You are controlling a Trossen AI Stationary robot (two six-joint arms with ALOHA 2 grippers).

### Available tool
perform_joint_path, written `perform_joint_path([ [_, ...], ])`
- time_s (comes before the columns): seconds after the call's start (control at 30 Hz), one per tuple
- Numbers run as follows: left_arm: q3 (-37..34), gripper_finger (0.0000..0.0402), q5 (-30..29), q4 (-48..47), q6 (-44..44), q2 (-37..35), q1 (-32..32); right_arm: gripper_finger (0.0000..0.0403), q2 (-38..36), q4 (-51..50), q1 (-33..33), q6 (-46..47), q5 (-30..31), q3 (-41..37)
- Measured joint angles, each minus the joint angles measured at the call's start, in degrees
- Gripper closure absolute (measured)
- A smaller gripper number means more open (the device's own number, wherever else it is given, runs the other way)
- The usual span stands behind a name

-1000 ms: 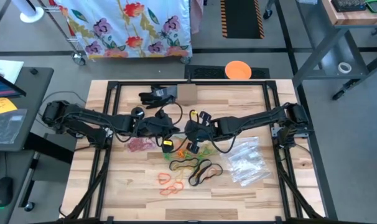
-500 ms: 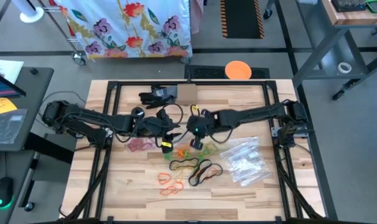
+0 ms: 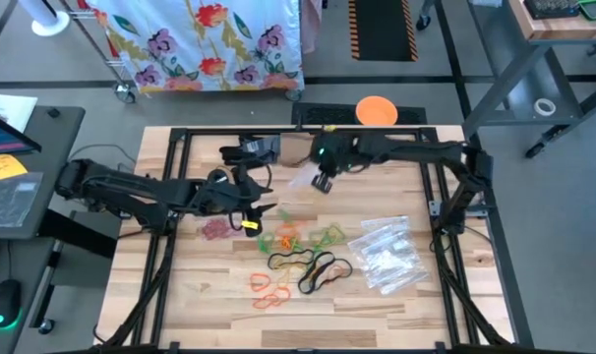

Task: Sort rubber bands
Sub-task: Put the yellow rubber band into the transparent zip bag

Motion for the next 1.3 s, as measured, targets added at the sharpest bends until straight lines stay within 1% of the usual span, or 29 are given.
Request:
perform_joint_path([
  [0.13, -2.0, 0.0216, 0.4, 3.6, -1.9, 3.2, 0.0, 0.0403, -3.4, -0.3, -4.4, -0.3, 0.0, 0.0],
  [0.2, -2.0, 0.0216, 2.7, 5.5, -2.0, 6.0, 0.2, 0.0403, -5.0, -0.7, -6.1, -0.3, -0.1, 0.0],
  [0.33, -2.0, 0.0218, 5.7, 12.1, -3.6, 13.8, 1.4, 0.0403, -7.4, -2.2, -7.9, 0.6, -0.1, -1.3],
  [0.4, -1.9, 0.0221, 7.2, 16.3, -1.2, 17.8, 2.4, 0.0403, -8.8, -1.9, -8.2, 0.6, -0.2, -3.1],
  [0.47, -0.7, 0.0224, 7.4, 19.7, 1.9, 22.2, 3.9, 0.0403, -10.6, -1.3, -8.2, 0.6, -0.3, -5.7],
  [0.53, 1.4, 0.0228, 8.0, 20.6, 2.9, 26.1, 6.0, 0.0403, -12.8, -1.1, -8.6, 0.6, -0.4, -8.7],
  [0.67, 5.2, 0.0233, 13.9, 20.6, 4.8, 33.5, 10.3, 0.0403, -19.1, 1.7, -9.8, 0.4, -0.8, -16.6],
  [0.73, 6.3, 0.0235, 16.3, 21.0, 6.1, 36.1, 11.8, 0.0403, -22.8, 4.6, -10.7, 0.2, -3.3, -21.0],
  [0.83, 6.9, 0.0237, 16.4, 25.8, 6.2, 39.0, 13.9, 0.0403, -27.6, 10.0, -12.0, -0.6, -7.2, -27.8],
  [0.9, 6.9, 0.0237, 16.1, 28.2, 6.7, 40.6, 15.2, 0.0403, -29.9, 12.8, -12.6, -1.2, -9.4, -30.9],
  [1.03, 6.8, 0.0238, 14.4, 28.0, 7.8, 42.1, 16.0, 0.0403, -32.8, 17.7, -12.4, -0.9, -9.3, -35.0],
  [1.23, 6.8, 0.0238, 12.6, 27.0, 9.6, 42.0, 16.1, 0.0403, -33.2, 22.9, -9.9, -1.0, -9.3, -37.6],
  [1.3, 6.8, 0.0238, 12.6, 26.8, 10.5, 42.0, 16.1, 0.0403, -33.2, 24.4, -9.0, -1.5, -8.3, -38.2],
])
